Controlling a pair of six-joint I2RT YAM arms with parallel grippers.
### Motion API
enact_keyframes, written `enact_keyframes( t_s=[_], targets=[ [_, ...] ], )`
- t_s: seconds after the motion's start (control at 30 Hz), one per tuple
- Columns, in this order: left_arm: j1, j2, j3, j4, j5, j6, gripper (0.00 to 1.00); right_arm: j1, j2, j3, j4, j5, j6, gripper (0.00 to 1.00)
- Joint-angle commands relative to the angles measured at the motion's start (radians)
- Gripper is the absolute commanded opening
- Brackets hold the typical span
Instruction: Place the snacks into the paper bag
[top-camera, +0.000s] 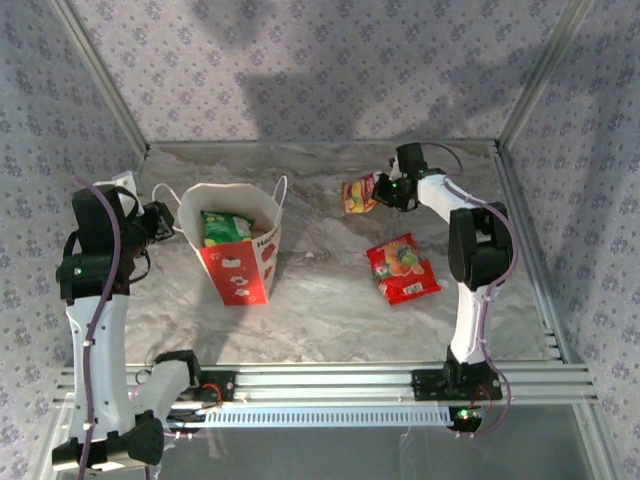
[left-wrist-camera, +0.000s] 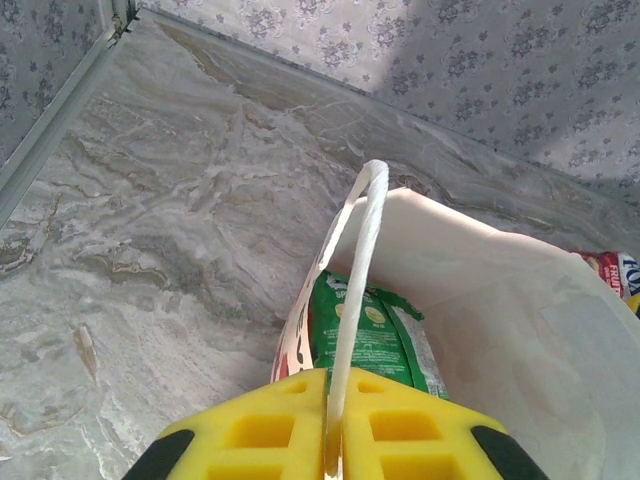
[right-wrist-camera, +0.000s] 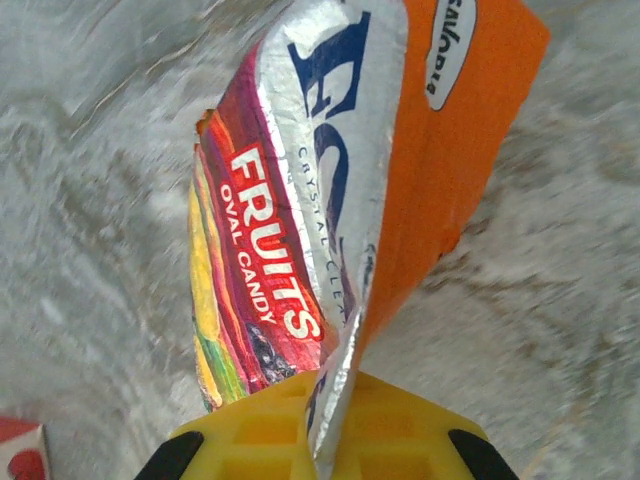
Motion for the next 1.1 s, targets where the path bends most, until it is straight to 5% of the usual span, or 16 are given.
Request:
enact_keyframes(
  t_s=[0.0,1.07],
  targets=[
    [0.005,-0.032,0.025,0.007,0.004,-0.001,0.11,0.016,-0.056,0.009,-0.062,-0.074,-0.043,0.06],
    [0.006,-0.046,0.023,0.006,0.013,-0.011,0.11,0.183,-0.109,0.042,-0.301,-0.197,-0.307,0.09]
  ],
)
